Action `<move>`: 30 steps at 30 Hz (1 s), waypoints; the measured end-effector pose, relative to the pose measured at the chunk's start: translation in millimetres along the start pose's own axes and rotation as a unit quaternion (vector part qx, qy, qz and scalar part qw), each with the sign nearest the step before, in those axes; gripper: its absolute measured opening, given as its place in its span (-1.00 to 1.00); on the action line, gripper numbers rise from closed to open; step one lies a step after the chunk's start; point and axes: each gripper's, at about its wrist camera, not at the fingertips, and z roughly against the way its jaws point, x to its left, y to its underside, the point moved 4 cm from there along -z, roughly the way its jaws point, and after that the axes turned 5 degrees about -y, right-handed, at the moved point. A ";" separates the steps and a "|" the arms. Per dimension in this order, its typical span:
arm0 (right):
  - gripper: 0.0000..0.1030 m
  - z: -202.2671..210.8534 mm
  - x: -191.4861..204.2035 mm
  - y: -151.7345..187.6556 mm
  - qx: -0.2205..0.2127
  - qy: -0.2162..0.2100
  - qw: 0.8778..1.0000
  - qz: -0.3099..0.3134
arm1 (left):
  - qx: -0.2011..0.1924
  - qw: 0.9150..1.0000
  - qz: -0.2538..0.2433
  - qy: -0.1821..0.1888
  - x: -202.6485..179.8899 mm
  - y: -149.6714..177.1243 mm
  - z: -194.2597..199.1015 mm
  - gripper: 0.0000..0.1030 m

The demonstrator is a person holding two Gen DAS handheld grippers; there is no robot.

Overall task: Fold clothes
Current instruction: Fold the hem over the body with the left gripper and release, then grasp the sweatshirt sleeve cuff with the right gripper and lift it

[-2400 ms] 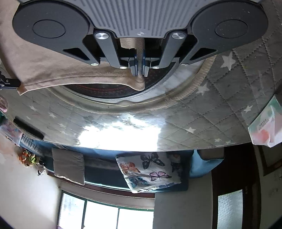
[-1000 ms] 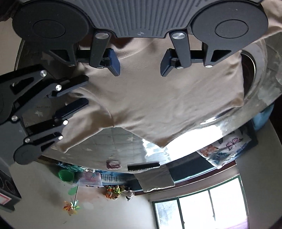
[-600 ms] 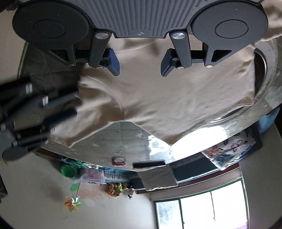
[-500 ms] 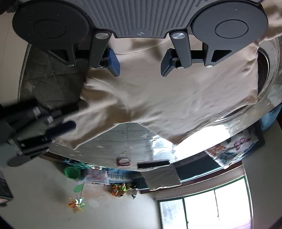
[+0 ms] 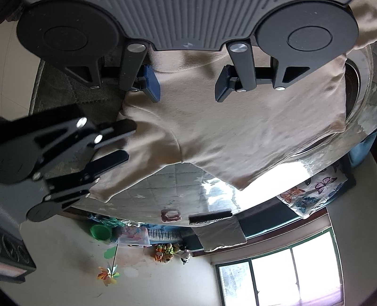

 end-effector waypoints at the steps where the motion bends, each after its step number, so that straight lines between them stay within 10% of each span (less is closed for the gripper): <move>1: -0.21 -2.8 3.4 1.7 0.004 0.006 1.000 0.010 | 0.000 1.000 0.000 0.001 0.1 0.3 0.0 0.07; 15: -0.19 27.2 -49.0 12.2 -0.018 0.052 0.995 -0.087 | -0.001 1.000 0.002 0.005 2.2 -4.5 -0.4 0.07; 30: -0.21 42.8 -150.6 59.9 -0.007 0.204 0.951 -0.233 | 0.002 1.000 0.011 0.006 4.6 -13.0 -6.6 0.07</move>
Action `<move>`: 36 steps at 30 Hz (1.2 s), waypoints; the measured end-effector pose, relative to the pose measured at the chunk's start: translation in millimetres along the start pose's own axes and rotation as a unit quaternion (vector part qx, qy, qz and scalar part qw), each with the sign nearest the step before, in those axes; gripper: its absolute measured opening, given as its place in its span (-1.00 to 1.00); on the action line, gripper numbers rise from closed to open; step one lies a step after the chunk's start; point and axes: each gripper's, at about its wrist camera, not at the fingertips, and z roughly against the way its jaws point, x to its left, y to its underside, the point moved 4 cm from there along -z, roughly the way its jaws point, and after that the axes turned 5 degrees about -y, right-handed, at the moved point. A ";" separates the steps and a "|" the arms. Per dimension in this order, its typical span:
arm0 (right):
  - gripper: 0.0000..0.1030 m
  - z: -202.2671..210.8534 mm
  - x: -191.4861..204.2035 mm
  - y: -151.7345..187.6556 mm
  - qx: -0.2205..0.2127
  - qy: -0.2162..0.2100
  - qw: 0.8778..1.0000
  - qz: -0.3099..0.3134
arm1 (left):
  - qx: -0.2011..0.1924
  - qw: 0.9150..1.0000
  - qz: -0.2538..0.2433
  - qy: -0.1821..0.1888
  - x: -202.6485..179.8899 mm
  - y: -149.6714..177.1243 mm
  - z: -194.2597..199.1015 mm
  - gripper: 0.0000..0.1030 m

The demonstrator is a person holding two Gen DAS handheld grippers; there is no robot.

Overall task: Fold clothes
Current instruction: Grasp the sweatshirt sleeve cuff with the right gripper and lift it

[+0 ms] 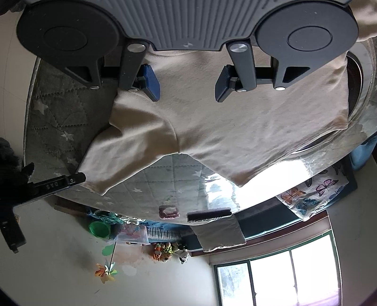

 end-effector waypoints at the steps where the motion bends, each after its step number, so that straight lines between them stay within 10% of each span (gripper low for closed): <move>1: -0.21 -2.2 -3.3 0.1 0.001 0.003 1.000 -0.006 | 0.001 1.000 0.000 0.000 -0.1 -0.1 -0.4 0.07; 6: -0.37 -5.0 -6.8 0.7 -0.001 0.004 1.000 -0.028 | 0.005 1.000 -0.003 0.000 -1.8 0.1 -4.2 0.07; 8: -0.81 -4.6 -6.6 -1.0 -0.002 0.001 1.000 -0.027 | 0.005 1.000 -0.004 0.001 -2.8 0.3 -4.8 0.07; 36: -0.84 -8.4 -7.9 -53.5 -0.039 -0.026 0.999 -0.019 | -0.006 1.000 -0.019 0.002 -10.6 -8.3 -7.1 0.07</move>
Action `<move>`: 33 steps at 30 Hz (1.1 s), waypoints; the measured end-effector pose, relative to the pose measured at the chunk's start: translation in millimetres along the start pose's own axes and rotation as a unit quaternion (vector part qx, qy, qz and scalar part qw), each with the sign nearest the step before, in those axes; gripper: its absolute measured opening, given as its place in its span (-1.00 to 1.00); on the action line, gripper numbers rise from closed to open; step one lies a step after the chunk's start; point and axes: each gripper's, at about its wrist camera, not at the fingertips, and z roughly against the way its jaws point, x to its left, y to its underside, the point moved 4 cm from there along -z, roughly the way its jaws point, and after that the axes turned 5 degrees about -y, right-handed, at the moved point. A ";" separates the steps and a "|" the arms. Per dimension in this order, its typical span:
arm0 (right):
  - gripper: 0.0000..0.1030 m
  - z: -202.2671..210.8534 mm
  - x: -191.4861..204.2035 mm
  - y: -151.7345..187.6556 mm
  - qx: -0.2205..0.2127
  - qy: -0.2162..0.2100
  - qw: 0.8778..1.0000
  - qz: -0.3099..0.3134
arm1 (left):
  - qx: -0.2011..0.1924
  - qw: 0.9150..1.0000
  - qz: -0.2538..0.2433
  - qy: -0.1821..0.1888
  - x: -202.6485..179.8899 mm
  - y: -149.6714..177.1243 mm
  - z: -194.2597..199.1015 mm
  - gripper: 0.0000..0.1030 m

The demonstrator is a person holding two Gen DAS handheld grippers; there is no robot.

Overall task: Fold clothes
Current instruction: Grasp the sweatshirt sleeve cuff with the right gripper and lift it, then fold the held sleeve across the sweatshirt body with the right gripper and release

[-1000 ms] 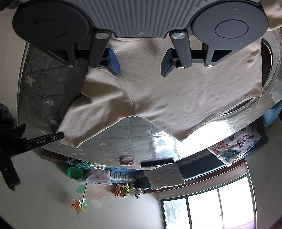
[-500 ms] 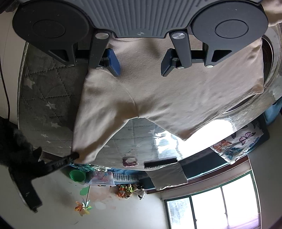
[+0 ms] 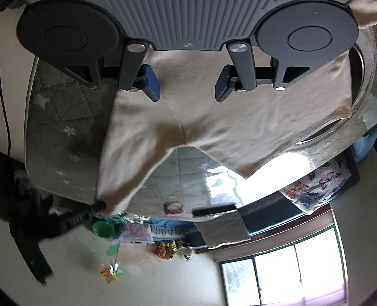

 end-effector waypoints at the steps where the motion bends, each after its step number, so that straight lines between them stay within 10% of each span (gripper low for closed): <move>1: -0.84 0.9 1.5 -2.1 -0.001 -0.003 1.000 -0.001 | 0.002 1.000 -0.003 0.000 -1.7 1.1 -2.7 0.07; 19: -0.84 82.6 98.0 -70.4 -0.071 -0.070 0.989 0.108 | -0.030 0.997 0.062 -0.028 43.0 17.0 33.8 0.07; 33: -0.84 82.1 277.1 -53.4 -0.053 -0.214 0.944 0.244 | -0.033 0.988 0.130 -0.071 93.1 66.7 74.8 0.07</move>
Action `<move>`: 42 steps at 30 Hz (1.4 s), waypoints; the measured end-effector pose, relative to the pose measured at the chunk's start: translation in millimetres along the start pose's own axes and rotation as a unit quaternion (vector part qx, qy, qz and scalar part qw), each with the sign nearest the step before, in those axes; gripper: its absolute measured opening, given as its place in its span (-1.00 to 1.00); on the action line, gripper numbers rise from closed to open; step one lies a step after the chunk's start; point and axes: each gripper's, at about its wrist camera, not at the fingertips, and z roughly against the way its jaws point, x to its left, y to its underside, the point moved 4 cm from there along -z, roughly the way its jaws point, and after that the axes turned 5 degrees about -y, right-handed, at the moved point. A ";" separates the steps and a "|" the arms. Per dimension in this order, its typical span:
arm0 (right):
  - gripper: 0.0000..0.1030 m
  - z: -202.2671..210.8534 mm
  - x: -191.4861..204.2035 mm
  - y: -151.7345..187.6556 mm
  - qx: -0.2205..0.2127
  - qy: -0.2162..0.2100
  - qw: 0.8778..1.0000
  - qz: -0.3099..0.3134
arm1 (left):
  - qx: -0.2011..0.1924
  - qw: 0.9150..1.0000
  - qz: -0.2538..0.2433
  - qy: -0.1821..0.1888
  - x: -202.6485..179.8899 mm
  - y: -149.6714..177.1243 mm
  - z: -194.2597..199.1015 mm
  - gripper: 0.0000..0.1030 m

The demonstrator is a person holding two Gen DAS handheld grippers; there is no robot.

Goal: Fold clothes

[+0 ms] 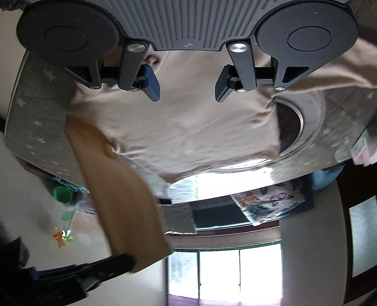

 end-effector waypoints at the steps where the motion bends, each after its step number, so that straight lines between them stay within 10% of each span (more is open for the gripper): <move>1: -0.84 -11.9 10.5 -0.9 0.007 -0.013 1.000 0.006 | 0.001 1.000 0.004 -0.003 3.1 2.3 2.0 0.07; 14: -0.63 -24.9 24.5 14.3 0.042 -0.041 0.998 0.025 | 0.006 0.999 0.025 -0.036 28.6 8.9 17.3 0.08; 25: -0.65 -27.5 -14.7 104.1 0.159 -0.036 0.986 0.042 | 0.014 0.999 0.024 -0.039 25.4 0.5 3.3 -0.10; 42: -0.66 -45.8 -36.5 127.5 0.147 -0.053 0.987 -0.031 | 0.031 0.999 0.018 -0.040 25.8 -8.2 -13.4 -0.27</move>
